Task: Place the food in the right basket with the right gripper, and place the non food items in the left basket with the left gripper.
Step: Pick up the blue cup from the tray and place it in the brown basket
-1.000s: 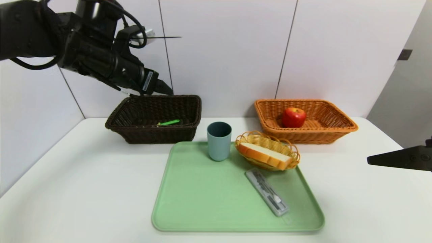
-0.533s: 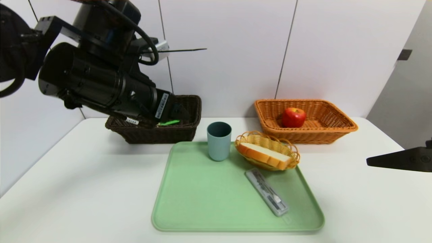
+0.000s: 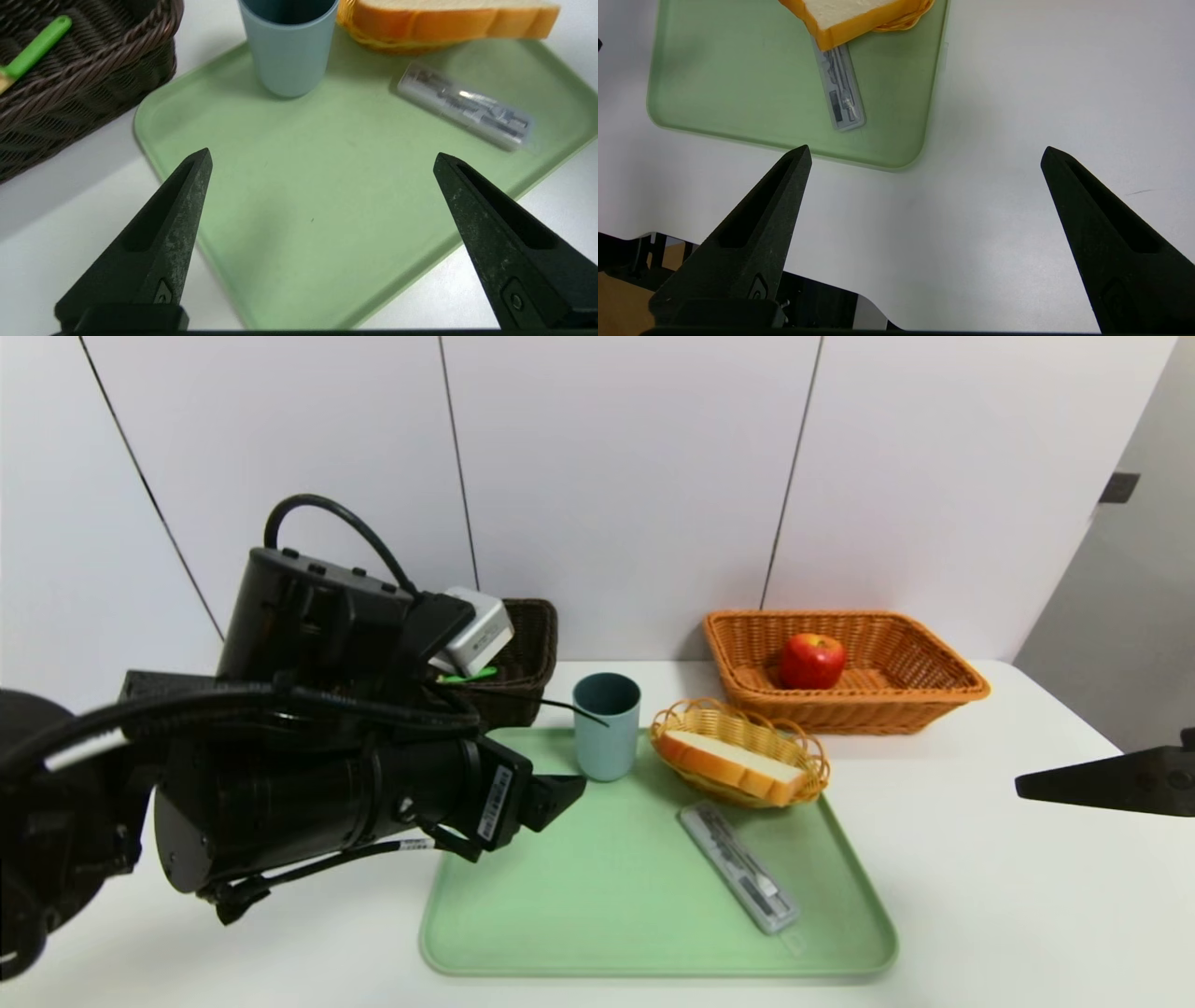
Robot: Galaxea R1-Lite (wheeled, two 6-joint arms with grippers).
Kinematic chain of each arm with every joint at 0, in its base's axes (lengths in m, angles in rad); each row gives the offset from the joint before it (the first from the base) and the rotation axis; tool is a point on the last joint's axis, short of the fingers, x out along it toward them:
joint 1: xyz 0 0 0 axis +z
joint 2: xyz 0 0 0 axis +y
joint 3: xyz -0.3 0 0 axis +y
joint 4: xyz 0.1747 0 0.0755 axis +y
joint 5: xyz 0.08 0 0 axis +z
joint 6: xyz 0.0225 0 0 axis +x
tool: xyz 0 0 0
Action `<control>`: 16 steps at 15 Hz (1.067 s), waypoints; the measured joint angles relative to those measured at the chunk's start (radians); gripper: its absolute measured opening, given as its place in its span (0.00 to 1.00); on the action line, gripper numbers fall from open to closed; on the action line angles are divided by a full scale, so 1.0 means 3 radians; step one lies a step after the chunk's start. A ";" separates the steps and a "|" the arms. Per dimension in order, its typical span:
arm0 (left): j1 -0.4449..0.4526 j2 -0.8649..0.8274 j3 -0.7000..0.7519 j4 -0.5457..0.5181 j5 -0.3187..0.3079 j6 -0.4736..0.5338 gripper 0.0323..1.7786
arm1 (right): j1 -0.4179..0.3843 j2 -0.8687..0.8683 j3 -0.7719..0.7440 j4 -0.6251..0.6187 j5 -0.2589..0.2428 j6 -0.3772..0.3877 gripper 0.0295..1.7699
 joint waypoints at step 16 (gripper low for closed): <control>-0.0077 0.1249 0.0704 -0.2897 0.0023 0.0058 0.95 | -0.0011 0.0010 0.0068 0.0006 -0.0045 -0.0018 0.96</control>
